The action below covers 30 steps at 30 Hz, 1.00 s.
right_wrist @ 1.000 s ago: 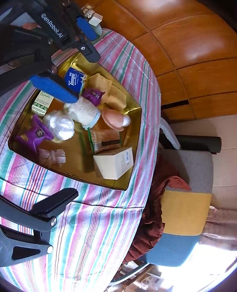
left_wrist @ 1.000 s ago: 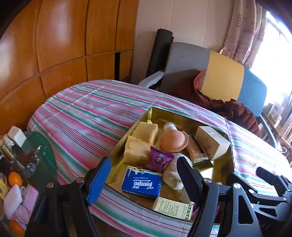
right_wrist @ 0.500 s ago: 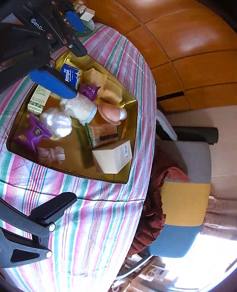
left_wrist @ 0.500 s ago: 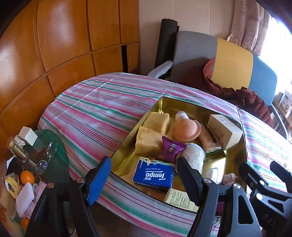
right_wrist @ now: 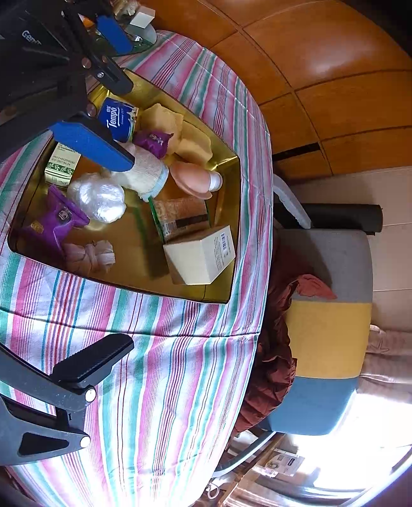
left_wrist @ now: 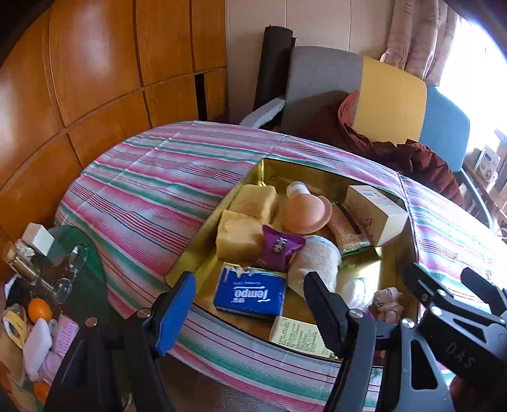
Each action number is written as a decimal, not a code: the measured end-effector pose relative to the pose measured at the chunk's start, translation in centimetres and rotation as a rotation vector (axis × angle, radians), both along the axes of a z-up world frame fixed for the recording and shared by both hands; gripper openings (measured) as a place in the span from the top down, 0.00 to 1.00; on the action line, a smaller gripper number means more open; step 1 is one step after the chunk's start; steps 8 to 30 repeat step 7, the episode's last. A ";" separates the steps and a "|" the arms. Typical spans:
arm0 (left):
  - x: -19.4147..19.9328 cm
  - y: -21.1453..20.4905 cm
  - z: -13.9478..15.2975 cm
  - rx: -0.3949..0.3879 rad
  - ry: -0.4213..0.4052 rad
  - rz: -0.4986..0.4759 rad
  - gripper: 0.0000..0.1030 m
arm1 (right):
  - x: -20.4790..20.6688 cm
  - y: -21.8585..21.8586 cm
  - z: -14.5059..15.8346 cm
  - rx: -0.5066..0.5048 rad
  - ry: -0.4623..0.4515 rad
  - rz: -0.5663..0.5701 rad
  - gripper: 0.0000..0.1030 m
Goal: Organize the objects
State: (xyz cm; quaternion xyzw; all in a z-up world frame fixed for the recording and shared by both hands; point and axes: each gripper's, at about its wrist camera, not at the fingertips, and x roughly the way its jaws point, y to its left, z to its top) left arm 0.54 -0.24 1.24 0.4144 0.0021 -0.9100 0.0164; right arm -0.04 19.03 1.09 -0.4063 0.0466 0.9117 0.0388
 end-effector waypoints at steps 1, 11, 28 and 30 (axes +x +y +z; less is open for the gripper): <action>0.1 0.0 0.0 -0.010 0.011 0.006 0.33 | 0.0 0.0 0.0 -0.002 -0.002 -0.001 0.00; 0.0 0.0 0.1 -0.021 0.027 0.005 0.34 | -0.1 0.4 -0.2 -0.012 -0.004 -0.012 0.00; 0.0 0.0 0.1 -0.021 0.027 0.005 0.34 | -0.1 0.4 -0.2 -0.012 -0.004 -0.012 0.00; 0.0 0.0 0.1 -0.021 0.027 0.005 0.34 | -0.1 0.4 -0.2 -0.012 -0.004 -0.012 0.00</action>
